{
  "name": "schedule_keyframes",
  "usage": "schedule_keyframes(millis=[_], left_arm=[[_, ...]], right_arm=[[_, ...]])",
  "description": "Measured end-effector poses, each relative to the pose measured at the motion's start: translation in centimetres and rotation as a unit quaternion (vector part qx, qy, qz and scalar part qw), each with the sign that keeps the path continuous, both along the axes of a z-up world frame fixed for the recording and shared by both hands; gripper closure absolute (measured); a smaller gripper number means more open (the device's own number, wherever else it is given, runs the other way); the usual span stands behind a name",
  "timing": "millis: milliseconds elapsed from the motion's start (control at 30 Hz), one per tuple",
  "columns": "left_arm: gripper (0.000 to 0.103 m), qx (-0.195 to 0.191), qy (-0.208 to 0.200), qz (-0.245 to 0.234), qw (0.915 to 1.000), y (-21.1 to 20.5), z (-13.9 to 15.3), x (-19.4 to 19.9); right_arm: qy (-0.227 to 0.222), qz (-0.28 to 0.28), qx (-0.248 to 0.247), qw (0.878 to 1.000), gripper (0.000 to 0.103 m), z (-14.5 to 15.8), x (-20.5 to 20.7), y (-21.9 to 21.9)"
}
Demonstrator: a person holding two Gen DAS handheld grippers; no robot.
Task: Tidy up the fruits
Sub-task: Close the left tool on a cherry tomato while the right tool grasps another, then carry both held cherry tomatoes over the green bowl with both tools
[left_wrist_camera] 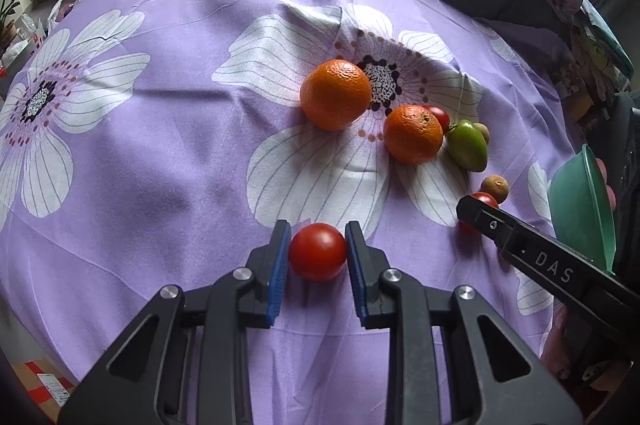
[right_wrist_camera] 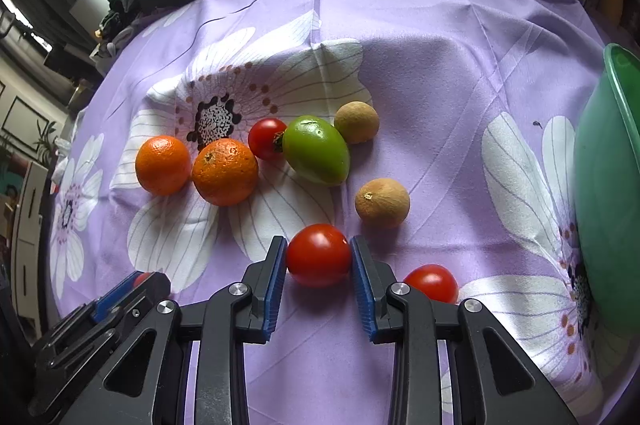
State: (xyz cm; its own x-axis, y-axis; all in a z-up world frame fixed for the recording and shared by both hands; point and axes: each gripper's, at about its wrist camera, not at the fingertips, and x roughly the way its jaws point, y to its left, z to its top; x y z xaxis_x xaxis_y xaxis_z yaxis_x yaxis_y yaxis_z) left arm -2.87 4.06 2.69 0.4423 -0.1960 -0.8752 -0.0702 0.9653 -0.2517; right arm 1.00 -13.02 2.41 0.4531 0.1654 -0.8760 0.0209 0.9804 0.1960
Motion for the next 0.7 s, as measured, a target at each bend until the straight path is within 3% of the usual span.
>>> schedule_keyframes(millis=[200,400,700], left_arm=[[0.076,-0.005,-0.039,-0.01,0.9992,-1.3,1.8,-0.2],[0.076,-0.026,-0.091,-0.04,0.9947,-4.0,5.0,0.2],[0.076,-0.053,-0.16,-0.125,0.9777,-10.0,10.4,1.5]], right_arm=[[-0.012,-0.003,0.021,1.0,0.07,1.3,-0.6,-1.0],[-0.063,-0.017,0.053,0.996,0.07,4.6,-1.8,-3.4],[-0.166,-0.121,0.034,0.978,0.07,11.3,-4.1,-9.2]])
